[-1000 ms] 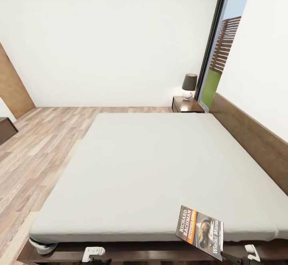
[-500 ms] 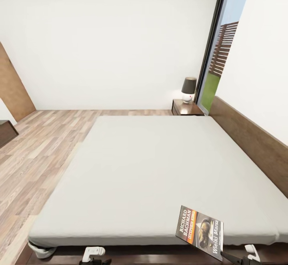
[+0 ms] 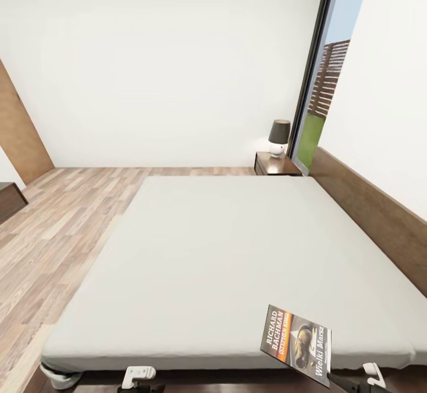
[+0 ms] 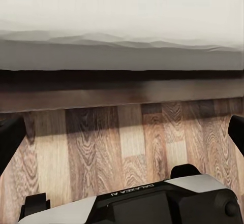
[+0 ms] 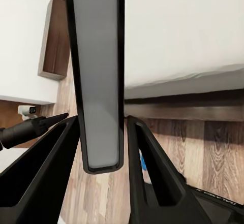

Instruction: In the bedroom, move the book from the bed onto either nightstand, and place the two sandals side by side next to the bed.

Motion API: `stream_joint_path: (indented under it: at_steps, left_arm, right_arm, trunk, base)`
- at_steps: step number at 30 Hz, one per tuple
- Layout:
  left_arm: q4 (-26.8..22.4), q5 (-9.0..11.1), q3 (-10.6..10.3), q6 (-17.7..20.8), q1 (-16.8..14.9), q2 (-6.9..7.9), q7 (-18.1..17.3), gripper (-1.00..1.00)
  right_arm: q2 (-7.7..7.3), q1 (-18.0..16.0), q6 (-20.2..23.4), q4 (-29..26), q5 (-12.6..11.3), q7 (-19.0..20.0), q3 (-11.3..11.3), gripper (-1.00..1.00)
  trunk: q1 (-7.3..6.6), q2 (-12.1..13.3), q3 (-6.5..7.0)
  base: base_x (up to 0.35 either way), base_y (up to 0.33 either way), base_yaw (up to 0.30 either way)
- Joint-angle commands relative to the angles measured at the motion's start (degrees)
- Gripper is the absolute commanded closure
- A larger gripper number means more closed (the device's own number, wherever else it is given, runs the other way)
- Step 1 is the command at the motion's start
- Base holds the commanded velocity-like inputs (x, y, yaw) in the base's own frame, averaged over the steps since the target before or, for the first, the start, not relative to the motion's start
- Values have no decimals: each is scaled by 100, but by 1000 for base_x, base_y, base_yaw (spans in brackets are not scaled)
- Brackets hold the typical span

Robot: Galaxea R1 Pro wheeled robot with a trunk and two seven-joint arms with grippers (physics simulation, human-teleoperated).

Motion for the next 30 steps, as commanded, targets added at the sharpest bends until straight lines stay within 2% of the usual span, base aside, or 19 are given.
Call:
stream_joint_path:
  at_steps: [1, 24, 30]
  left_arm:
    - [7, 48, -49, -22, -6, 1, -18, -100]
    - [7, 48, -49, -22, -6, 1, -18, -100]
    - [7, 48, -49, -22, -6, 2, -18, -100]
  right_arm:
    - [-2, -4, 59, 0, -42, 14, 32, 100]
    - [4, -4, 60, 15, -26, 19, 47, 100]
    - [47, -4, 59, 17, 7, 23, 57, 100]
  trunk:
    - [4, -11, -2]
    - [4, -11, 213]
    - [4, -11, 228]
  base:
    - [0, 0, 0]
    - [0, 0, 0]
    - [0, 0, 0]
